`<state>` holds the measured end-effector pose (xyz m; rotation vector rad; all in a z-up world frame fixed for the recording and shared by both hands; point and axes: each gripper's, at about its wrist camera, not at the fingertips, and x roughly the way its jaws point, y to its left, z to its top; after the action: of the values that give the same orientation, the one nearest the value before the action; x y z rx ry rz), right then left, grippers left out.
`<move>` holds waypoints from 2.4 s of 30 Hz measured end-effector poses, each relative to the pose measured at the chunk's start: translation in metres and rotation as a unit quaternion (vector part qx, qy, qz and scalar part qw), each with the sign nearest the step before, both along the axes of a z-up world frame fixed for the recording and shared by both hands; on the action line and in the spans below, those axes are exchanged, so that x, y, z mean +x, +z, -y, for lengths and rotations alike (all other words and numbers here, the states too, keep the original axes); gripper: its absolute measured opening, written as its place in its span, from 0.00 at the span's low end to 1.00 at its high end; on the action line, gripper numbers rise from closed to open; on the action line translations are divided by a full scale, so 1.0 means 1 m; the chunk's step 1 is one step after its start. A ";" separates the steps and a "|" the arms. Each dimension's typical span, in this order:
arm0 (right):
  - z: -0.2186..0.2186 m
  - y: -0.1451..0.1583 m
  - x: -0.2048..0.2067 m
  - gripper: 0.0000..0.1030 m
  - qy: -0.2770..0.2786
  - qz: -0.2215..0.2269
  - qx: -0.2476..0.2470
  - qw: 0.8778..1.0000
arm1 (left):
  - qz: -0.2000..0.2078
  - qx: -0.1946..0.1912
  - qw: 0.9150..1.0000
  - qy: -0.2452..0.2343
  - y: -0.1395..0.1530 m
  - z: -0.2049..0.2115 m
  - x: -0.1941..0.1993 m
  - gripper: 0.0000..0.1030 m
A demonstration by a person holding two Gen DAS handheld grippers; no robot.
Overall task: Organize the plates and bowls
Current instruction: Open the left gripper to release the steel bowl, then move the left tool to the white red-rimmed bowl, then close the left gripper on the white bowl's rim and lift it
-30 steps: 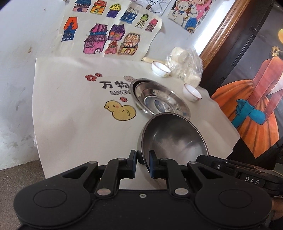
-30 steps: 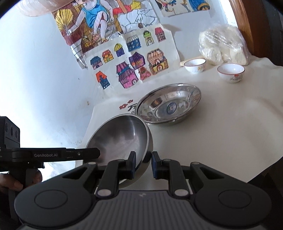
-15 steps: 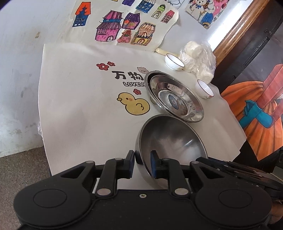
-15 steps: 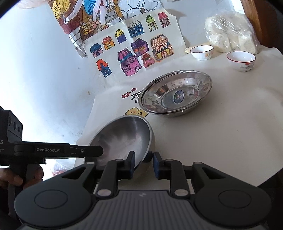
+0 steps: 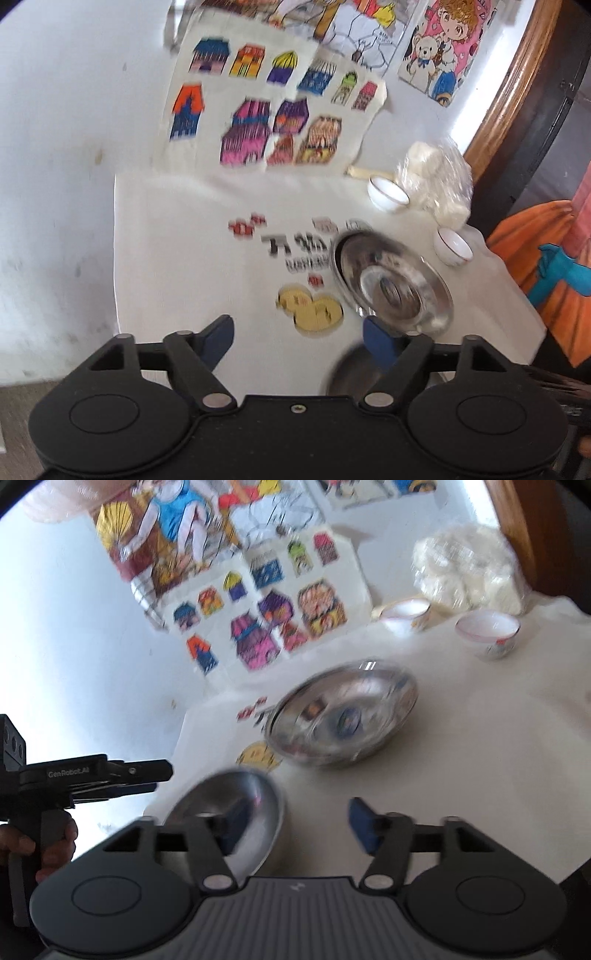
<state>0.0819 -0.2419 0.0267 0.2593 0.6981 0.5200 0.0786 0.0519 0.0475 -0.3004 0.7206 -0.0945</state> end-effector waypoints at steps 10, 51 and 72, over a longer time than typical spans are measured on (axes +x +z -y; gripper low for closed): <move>0.048 0.020 0.032 0.98 -0.064 0.060 -0.016 0.996 | 0.041 0.052 0.997 -0.044 0.037 0.063 0.063 0.99; 0.126 -0.019 0.219 0.75 -0.176 0.029 -0.123 0.976 | -0.099 0.029 0.982 -0.158 -0.044 0.250 0.305 0.76; 0.122 -0.026 0.219 0.25 -0.139 0.030 -0.106 0.984 | -0.109 0.016 0.973 -0.204 -0.046 0.261 0.301 0.11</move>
<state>0.3007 -0.3636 0.0009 0.1366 0.6401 0.1837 0.3796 -0.2091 0.0016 -0.1280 0.9950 -0.4443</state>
